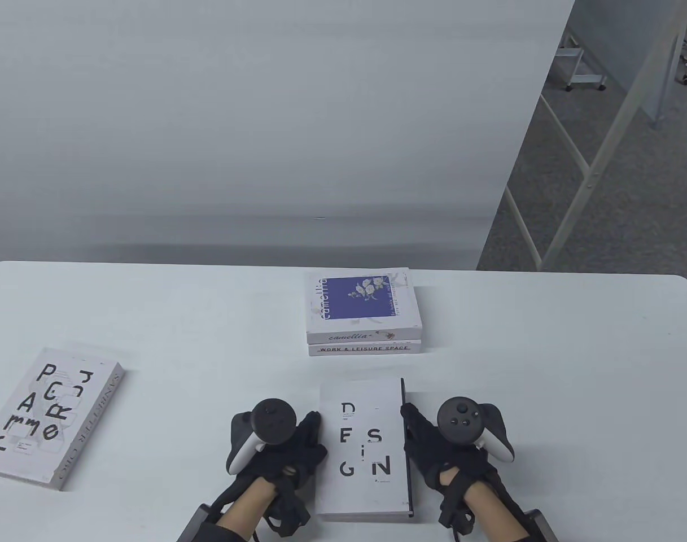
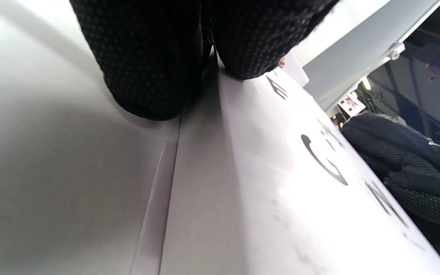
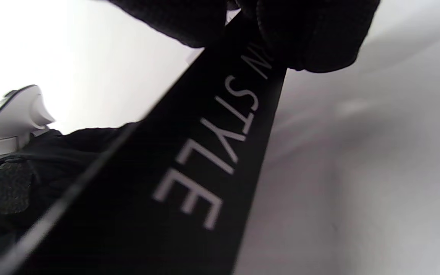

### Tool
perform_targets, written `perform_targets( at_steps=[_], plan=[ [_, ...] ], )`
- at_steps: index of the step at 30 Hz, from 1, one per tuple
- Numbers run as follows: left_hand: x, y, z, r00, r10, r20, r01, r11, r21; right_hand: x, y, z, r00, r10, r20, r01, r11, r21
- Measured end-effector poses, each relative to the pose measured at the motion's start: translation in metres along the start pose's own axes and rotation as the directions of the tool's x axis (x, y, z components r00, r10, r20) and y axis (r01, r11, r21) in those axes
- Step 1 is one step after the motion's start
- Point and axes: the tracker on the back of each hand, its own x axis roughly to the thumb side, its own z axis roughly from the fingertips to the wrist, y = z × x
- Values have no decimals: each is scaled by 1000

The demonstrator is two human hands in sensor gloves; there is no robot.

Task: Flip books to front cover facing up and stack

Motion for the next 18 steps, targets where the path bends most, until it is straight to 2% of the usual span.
perform_targets(
  at_steps=[4,8,16,18],
  plan=[
    [-7,3,0,999,37,-5,-37,999,-14,12,1,6,990,80,117,-74,996,-55],
    [-13,6,-1,998,64,-17,-64,998,-17,26,7,13,944,245,220,-221,967,-129],
    [-15,8,1,998,48,-31,-49,999,-11,47,23,14,821,497,280,-466,867,-174],
    [-15,9,1,999,25,-28,-25,1000,-8,49,25,14,810,523,265,-492,852,-179]
  ],
)
